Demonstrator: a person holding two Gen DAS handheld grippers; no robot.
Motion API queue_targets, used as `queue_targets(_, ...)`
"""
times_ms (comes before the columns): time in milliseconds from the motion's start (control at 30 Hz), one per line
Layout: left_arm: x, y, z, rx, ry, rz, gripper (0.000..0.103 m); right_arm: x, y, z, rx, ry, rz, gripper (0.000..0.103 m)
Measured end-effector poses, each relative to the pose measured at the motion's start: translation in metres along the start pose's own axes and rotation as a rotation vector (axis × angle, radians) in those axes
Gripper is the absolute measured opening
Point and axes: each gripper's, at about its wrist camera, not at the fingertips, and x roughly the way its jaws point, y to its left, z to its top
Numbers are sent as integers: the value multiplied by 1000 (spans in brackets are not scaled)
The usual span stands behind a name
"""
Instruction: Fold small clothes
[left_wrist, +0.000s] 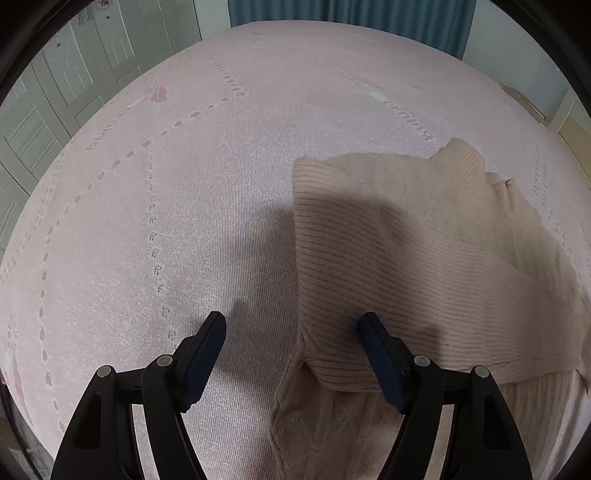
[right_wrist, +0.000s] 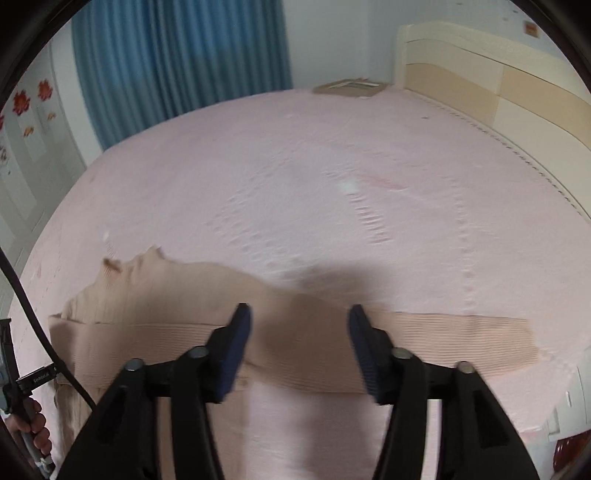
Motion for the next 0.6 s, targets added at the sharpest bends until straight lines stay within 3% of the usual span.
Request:
queue_targets(167, -11, 3, 1, -27, -52, -21, 73, 7, -79, -22, -9, 26, -146, 73)
queue_targets(233, -16, 2, 1, -27, -79, -35, 73, 15, -105, -37, 13, 56, -154, 73)
queue_targets(433, -22, 3, -5, -55, -150, -33, 76, 51, -176, -87, 173, 154, -92, 73)
queue_targets(600, -23, 1, -8, -58, -186, -15, 76, 62, -213, -91, 362, 89, 43, 73)
